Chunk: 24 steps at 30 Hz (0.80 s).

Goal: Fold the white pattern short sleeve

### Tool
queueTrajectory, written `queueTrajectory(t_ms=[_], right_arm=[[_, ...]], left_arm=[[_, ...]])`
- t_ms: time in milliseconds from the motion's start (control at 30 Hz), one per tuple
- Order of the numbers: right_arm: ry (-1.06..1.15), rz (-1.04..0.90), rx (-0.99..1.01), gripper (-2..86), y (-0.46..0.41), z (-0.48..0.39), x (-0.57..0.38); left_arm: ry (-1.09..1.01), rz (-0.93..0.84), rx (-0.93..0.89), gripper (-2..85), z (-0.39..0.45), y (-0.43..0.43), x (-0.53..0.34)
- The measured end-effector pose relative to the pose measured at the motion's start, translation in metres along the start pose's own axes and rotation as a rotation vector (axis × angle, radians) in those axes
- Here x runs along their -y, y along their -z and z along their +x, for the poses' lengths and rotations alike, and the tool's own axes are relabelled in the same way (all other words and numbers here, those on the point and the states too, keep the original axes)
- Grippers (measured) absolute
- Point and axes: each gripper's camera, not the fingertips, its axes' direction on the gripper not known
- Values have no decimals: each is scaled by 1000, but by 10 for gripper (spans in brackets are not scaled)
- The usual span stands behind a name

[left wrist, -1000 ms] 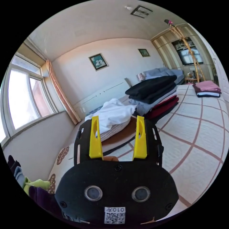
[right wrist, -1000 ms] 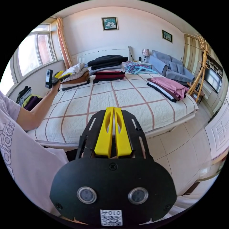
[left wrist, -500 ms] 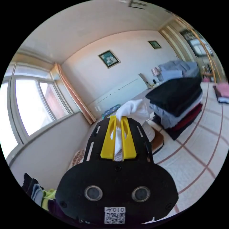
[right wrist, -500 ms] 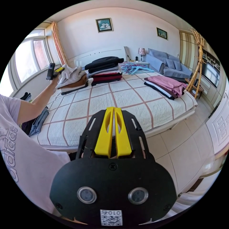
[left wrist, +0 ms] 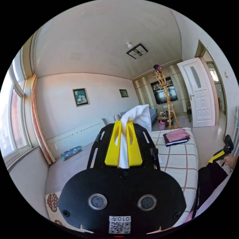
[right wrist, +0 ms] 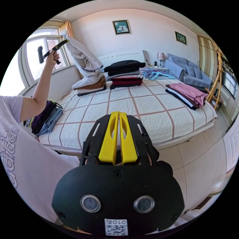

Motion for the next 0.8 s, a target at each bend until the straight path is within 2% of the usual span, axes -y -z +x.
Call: queueTrajectory(t_ms=[100,233,367,400,567,800], right_arm=[[28,-4,-11,30,9,-9,-10],[29,7,3,49,24,-12,-28],[92,75,71,202,36,-34,-38],[112,71,54,207,35,-42,-37],[284,54,-226,224,13,-108,-44],[285,108,-435,220,10,-116,-33]], left_arm=[[-61,23,-157,7,37,-6,0],[-10,-24,-372,6,71,-37,-22],[15,-64,-497,4,94,-66,-32],[7,-55,-515,4,102,-67,-30],[-8,19,-566,3,117,-54,-8],[-57,156,-600,3,102,-16,23]])
